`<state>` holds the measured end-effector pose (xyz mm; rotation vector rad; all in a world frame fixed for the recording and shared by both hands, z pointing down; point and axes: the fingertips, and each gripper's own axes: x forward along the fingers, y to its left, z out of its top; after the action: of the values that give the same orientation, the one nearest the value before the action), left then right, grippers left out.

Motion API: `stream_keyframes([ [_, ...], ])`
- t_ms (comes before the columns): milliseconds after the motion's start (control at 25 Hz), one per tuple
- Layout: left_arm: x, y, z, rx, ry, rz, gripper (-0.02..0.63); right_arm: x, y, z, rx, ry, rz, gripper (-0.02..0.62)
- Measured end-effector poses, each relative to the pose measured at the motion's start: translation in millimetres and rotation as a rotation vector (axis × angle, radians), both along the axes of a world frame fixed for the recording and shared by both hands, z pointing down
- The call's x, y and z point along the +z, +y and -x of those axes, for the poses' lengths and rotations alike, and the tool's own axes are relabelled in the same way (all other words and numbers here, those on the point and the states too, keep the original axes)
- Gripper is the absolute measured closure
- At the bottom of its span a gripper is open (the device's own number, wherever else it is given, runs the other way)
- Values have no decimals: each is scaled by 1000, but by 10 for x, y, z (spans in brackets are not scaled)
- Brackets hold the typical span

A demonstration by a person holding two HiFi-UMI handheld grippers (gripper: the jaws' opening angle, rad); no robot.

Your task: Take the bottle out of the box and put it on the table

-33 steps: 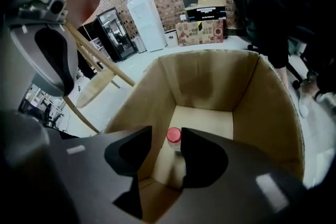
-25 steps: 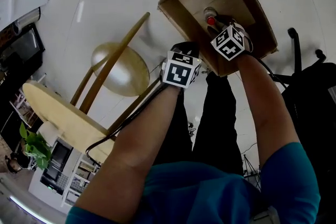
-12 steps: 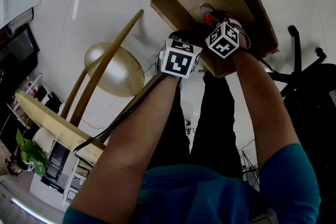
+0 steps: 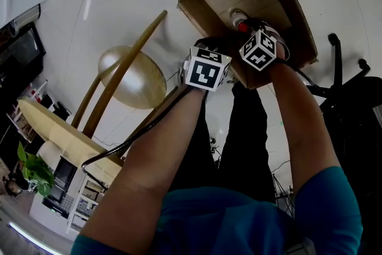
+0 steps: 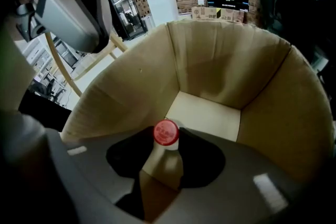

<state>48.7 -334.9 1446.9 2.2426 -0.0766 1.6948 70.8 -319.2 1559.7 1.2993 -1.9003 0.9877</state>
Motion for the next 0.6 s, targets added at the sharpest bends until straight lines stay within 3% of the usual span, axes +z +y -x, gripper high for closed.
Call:
stream_keyframes([
  [200, -363, 1, -149, -21, 27, -3, 604, -307, 138, -74, 9, -7, 5, 448],
  [440, -1012, 104, -371, -5, 72, -21, 604, -1007, 437, -225, 92, -43, 11, 448],
  [600, -1556, 252, -717, 8, 109, -25, 604, -1584, 550, -588, 109, -36, 5, 448],
])
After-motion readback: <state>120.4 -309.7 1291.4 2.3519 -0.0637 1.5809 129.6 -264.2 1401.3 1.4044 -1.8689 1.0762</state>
